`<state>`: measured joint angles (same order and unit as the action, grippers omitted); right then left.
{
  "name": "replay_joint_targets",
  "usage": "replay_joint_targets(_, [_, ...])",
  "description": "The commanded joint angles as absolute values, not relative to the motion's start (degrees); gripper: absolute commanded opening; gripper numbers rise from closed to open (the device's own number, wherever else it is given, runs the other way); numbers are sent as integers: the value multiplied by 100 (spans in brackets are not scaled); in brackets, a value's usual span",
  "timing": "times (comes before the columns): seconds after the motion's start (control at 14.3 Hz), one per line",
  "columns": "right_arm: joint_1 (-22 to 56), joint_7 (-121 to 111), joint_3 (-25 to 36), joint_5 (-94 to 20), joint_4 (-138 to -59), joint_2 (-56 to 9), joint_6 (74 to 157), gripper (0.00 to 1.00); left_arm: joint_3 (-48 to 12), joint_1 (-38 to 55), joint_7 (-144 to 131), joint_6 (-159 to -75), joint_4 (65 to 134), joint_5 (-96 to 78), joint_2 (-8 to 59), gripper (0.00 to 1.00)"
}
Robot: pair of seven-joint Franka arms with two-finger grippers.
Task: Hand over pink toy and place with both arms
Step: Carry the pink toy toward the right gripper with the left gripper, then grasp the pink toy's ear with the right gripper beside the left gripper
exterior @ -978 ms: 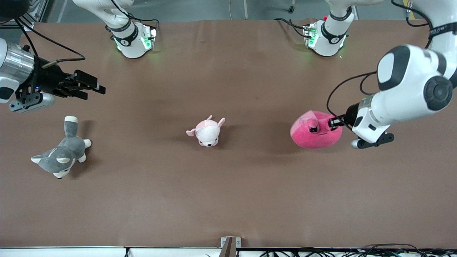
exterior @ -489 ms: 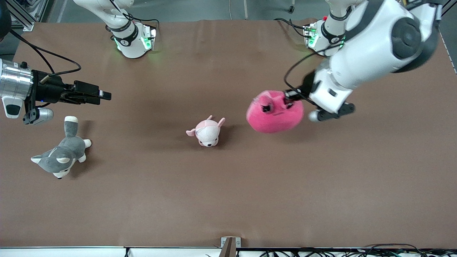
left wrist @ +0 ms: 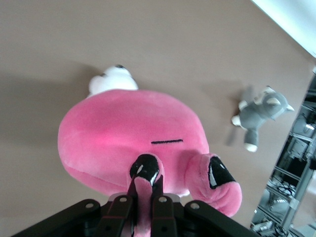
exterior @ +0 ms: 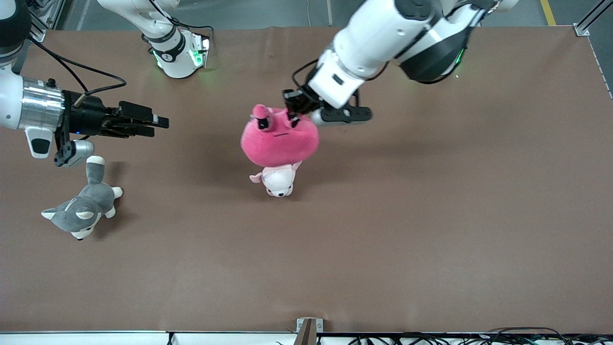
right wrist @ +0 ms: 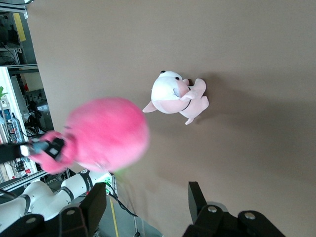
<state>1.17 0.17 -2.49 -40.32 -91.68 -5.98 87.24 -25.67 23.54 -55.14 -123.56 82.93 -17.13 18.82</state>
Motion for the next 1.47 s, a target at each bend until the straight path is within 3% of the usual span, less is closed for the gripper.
replay_joint_targets(0.0, [289,377,-237,-4140,-8772,-870,8718,75,-2514,2680,-5555,-12673,8095,-1696,2197,0])
replay_joint_targets(0.42, [737,545,-229,-4026,-8710,-888,8868,73,-2505,3058,-5546,-13131,8068,-1696,2399,0])
replay_joint_targets(0.77, [1213,492,-237,-3103,-8701,-853,8798,73,-2496,3067,-5555,-13166,8042,-1696,2452,0])
replay_joint_targets(1.4, [1555,483,-246,-3059,-8789,-835,8491,73,-2479,3067,-5528,-13333,8016,-1696,2523,0])
